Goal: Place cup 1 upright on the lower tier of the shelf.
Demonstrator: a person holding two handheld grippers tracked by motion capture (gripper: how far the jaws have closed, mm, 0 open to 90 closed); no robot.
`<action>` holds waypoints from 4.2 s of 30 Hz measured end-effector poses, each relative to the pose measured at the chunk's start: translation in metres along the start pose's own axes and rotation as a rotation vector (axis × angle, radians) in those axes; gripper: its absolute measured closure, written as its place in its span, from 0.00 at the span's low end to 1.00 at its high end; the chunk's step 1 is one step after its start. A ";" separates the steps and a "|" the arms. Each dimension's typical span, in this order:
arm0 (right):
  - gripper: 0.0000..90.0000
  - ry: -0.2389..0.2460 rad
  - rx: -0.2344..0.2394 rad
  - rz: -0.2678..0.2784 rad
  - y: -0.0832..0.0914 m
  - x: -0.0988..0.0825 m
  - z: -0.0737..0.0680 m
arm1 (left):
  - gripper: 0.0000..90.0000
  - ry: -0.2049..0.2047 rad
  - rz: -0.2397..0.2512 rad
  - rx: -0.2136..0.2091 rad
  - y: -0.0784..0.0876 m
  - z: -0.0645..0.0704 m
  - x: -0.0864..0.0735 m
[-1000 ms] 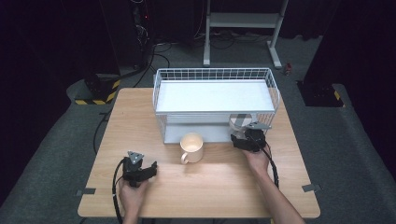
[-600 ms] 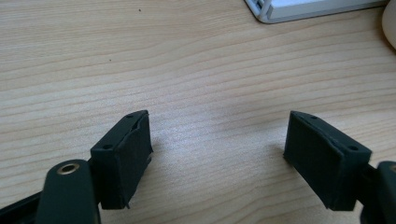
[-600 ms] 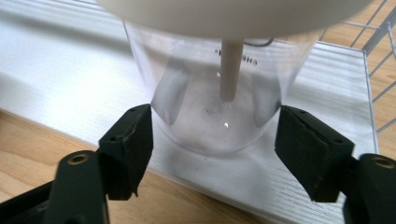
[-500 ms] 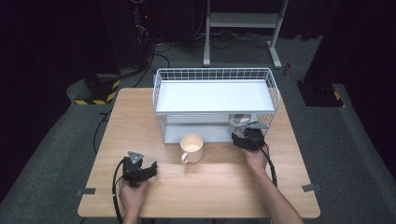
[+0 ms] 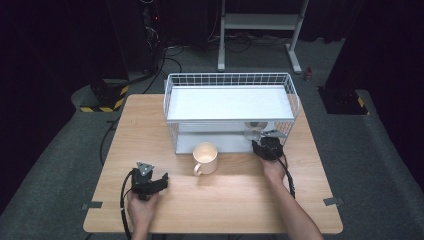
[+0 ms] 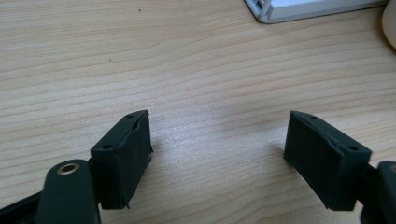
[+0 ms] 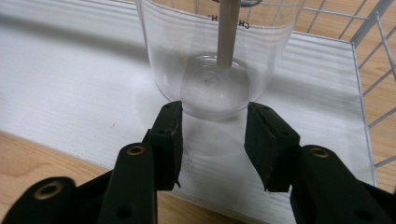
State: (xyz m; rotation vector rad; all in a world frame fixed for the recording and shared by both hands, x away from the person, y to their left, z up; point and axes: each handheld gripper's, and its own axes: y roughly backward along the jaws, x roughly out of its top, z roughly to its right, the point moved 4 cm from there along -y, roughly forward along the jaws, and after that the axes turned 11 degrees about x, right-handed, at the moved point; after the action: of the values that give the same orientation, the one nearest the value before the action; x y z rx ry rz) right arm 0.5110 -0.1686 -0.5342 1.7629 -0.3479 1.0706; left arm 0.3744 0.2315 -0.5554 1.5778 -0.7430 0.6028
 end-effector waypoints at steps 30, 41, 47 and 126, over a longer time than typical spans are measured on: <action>0.49 0.013 0.100 0.070 0.036 0.004 -0.006 | 0.25 0.002 0.000 0.000 0.000 0.000 0.000; 0.48 0.010 0.118 0.094 0.046 0.003 -0.006 | 0.25 0.000 0.000 0.000 0.000 0.000 0.000; 0.48 0.012 0.127 0.103 0.050 0.004 -0.007 | 0.25 0.002 0.001 0.001 0.000 0.000 0.000; 0.39 -0.004 0.224 0.218 0.115 -0.016 -0.002 | 0.25 -0.002 0.001 0.002 0.000 0.000 0.000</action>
State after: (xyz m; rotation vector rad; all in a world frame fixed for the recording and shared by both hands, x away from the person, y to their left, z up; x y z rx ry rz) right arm 0.4255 -0.2230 -0.4771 1.9584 -0.4452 1.3023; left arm 0.3744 0.2315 -0.5554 1.5798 -0.7449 0.6028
